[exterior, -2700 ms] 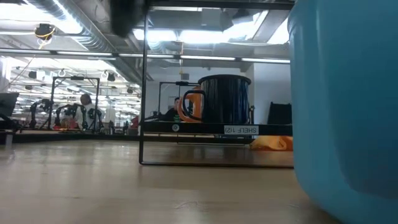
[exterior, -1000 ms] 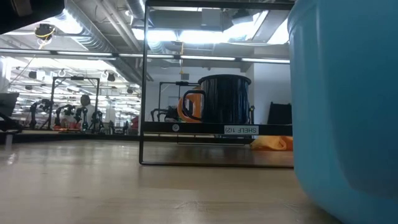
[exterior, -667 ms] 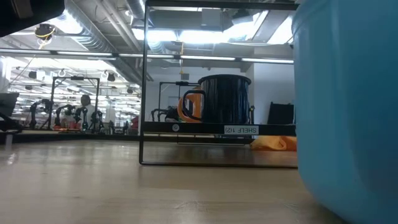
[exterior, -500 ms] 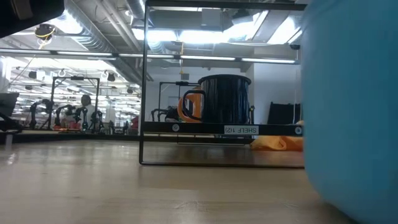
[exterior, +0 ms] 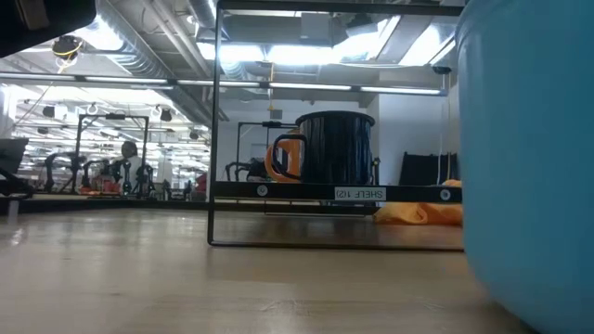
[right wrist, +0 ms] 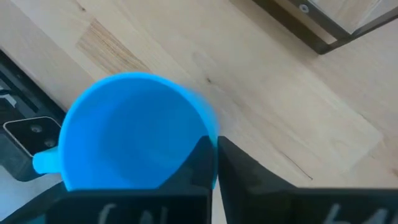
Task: Stack small to large cups/mugs on shelf
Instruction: Put the blue mug on the shelf, then return to Home Position
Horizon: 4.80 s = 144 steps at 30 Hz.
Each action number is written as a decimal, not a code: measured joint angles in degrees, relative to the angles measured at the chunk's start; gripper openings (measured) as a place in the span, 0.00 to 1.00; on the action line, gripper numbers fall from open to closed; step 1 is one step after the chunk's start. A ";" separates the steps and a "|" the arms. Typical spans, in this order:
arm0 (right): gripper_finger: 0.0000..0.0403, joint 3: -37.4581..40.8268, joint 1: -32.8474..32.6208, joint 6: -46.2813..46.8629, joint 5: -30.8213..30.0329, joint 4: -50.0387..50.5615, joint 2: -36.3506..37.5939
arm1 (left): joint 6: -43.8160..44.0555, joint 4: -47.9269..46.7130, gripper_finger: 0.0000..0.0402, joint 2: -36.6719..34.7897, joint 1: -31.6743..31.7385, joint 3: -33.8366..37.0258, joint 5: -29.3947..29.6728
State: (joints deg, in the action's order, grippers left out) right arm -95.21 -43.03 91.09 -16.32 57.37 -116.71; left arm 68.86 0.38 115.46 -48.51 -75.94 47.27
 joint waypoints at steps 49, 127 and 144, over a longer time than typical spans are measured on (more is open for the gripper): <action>0.02 -38.07 19.74 4.92 -14.10 32.43 1.51 | 12.66 -24.75 0.00 0.02 -5.85 -0.04 10.98; 0.17 -8.48 20.70 23.72 -2.53 18.37 1.57 | 29.44 -66.71 0.00 -7.26 -18.86 0.02 12.07; 0.27 -39.30 20.42 3.81 -19.44 30.08 1.60 | 21.46 -58.59 0.00 -9.51 -18.06 0.11 11.14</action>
State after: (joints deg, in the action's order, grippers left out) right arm -134.51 -22.60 94.90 -35.76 87.46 -115.11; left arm 90.32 -58.21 105.94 -66.57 -75.83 58.40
